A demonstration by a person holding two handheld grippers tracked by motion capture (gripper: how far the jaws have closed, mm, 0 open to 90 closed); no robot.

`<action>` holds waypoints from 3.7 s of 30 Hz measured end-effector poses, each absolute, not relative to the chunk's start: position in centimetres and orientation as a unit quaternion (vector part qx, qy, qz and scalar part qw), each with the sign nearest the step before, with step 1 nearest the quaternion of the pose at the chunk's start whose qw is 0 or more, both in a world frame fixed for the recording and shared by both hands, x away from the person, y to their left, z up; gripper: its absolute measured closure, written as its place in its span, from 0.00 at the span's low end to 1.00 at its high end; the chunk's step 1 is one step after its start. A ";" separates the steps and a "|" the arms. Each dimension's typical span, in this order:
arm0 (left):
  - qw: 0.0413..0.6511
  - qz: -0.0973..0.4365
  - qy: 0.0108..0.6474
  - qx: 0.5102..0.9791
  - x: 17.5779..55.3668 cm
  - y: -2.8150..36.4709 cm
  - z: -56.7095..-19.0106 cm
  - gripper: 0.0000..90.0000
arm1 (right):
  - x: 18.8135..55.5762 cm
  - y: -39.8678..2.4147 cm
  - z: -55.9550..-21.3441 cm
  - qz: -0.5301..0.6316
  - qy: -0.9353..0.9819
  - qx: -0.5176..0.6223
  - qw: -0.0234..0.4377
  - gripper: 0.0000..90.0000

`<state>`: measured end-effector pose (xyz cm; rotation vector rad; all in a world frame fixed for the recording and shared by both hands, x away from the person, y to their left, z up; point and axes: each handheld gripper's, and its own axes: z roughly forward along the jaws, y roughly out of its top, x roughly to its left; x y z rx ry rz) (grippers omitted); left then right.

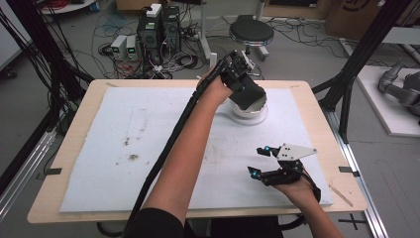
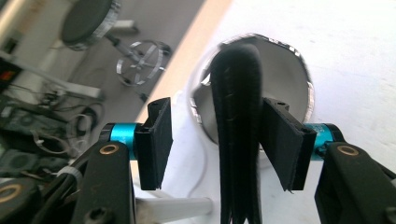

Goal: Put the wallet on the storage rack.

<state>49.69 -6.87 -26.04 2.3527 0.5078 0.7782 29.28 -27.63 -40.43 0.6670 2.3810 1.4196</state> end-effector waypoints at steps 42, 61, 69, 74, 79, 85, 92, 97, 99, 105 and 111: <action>0.448 0.277 0.199 0.826 47.0 -1.5 -23.7 0.44 | 29.6 -27.0 -40.7 0.494 0.825 0.235 0.141 0.29; 0.519 0.169 0.179 0.818 42.1 7.2 -25.9 0.41 | 30.4 -27.1 -40.7 0.496 0.818 0.255 0.144 0.28; 0.534 0.142 0.166 0.817 38.2 10.4 -28.0 0.38 | 30.4 -27.3 -40.5 0.499 0.813 0.263 0.147 0.28; 0.541 0.127 0.159 0.816 36.1 12.2 -29.3 0.36 | 30.7 -27.7 -40.4 0.503 0.808 0.268 0.150 0.28; 0.539 0.123 0.166 0.817 34.3 14.1 -31.4 0.33 | 30.9 -28.1 -40.3 0.506 0.802 0.277 0.154 0.26; 0.530 0.111 0.177 0.822 32.7 16.1 -34.3 0.31 | 31.4 -28.8 -40.3 0.508 0.796 0.291 0.154 0.25; 0.543 0.109 0.189 0.811 32.0 18.0 -36.2 0.28 | 31.9 -29.2 -40.4 0.512 0.790 0.303 0.151 0.23; 0.553 0.114 0.193 0.802 31.8 19.0 -37.1 0.26 | 32.0 -29.4 -40.5 0.506 0.792 0.306 0.154 0.23; 0.556 0.118 0.200 0.798 31.9 19.3 -37.4 0.26 | 32.1 -29.5 -40.6 0.502 0.793 0.307 0.158 0.22; 0.559 0.119 0.212 0.793 32.4 19.8 -38.2 0.26 | 31.9 -29.8 -40.7 0.496 0.795 0.312 0.159 0.23; 0.552 0.123 0.221 0.795 32.5 19.9 -38.8 0.26 | 31.7 -30.3 -40.7 0.492 0.794 0.317 0.162 0.23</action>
